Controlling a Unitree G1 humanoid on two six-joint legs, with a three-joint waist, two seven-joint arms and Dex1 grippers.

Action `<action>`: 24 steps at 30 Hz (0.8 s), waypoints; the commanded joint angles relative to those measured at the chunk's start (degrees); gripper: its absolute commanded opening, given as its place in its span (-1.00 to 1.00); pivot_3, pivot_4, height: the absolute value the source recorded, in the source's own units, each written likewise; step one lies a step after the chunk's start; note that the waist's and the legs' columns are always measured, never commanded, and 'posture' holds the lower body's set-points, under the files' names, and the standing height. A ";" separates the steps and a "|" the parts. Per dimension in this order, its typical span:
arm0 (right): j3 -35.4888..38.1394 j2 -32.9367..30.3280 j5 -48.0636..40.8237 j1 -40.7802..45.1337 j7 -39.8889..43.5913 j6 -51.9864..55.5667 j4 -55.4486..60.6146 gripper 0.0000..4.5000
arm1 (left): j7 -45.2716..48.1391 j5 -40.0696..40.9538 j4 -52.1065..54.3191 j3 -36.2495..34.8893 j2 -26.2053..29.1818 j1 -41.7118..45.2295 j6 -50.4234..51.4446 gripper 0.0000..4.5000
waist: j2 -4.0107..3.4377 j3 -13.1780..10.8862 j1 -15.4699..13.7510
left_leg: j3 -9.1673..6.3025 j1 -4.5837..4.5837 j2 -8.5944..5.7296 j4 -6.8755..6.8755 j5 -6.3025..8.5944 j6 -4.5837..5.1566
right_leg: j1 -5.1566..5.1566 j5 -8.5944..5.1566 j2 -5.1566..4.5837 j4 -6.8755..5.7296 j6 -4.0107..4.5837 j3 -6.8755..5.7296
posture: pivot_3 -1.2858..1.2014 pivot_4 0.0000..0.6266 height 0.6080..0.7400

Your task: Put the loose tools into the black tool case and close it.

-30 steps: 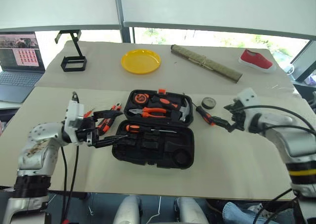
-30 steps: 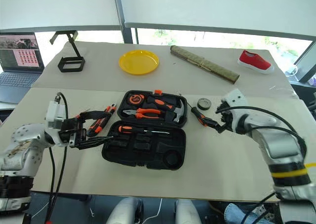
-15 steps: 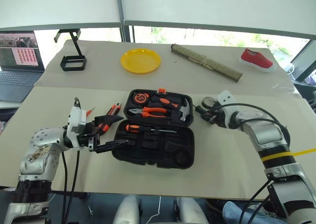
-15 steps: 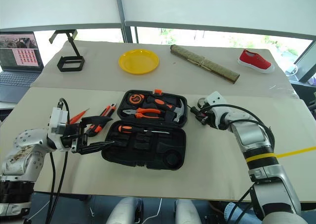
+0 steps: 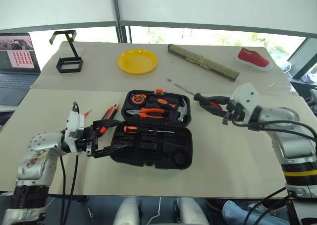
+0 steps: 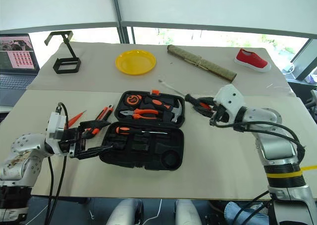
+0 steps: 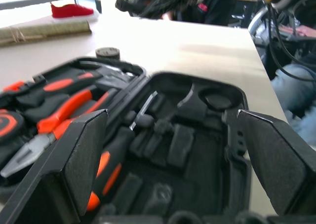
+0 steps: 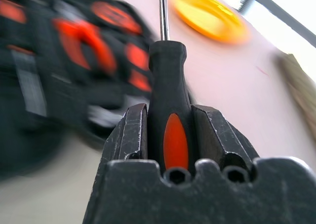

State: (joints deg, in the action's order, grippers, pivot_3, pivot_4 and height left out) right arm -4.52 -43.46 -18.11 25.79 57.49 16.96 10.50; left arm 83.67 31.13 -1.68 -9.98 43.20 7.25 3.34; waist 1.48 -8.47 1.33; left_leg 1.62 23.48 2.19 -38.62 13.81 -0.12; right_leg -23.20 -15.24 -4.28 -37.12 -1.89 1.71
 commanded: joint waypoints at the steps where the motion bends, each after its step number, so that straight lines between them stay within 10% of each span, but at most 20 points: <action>1: -8.68 1.68 1.33 5.07 3.00 7.87 3.62 -0.54 | 3.49 -1.60 -3.93 -1.90 1.93 -2.56 -5.60 1.00 | -0.02 -0.01 -0.15 | 0.01 -0.01 -0.01 0.00 0.00 0.00 | 0.00 0.00 -0.03 0.00 0.00 0.00 | 0.03 -0.52 1.00; 10: -20.32 3.16 9.56 8.61 3.12 15.56 1.87 -0.54 | 2.14 -0.28 -1.67 -3.59 2.38 -5.79 -5.39 1.00 | 0.01 -0.04 -1.56 | 0.09 0.22 -0.10 -0.15 0.00 0.00 | -0.11 0.02 -0.14 0.02 -0.04 -0.11 | 0.03 -0.52 1.00; 24: -18.15 3.71 8.88 7.41 1.68 23.33 0.41 -0.54 | -1.07 0.50 1.77 -3.85 1.82 -6.70 -3.84 1.00 | 0.02 -0.03 -1.45 | 0.08 0.03 -0.08 -0.15 0.00 0.00 | 0.04 0.02 -0.11 -0.01 -0.04 -0.11 | 0.03 -0.52 1.00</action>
State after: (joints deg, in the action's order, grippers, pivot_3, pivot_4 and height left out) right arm -23.74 -39.32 -9.25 33.52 59.50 38.37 11.51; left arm 83.02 30.46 -1.60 -12.50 44.94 0.14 -0.79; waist 1.49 -8.50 -0.13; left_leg 1.70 23.51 2.11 -38.76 13.81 -0.12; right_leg -23.16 -15.22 -4.39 -37.13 -1.93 1.61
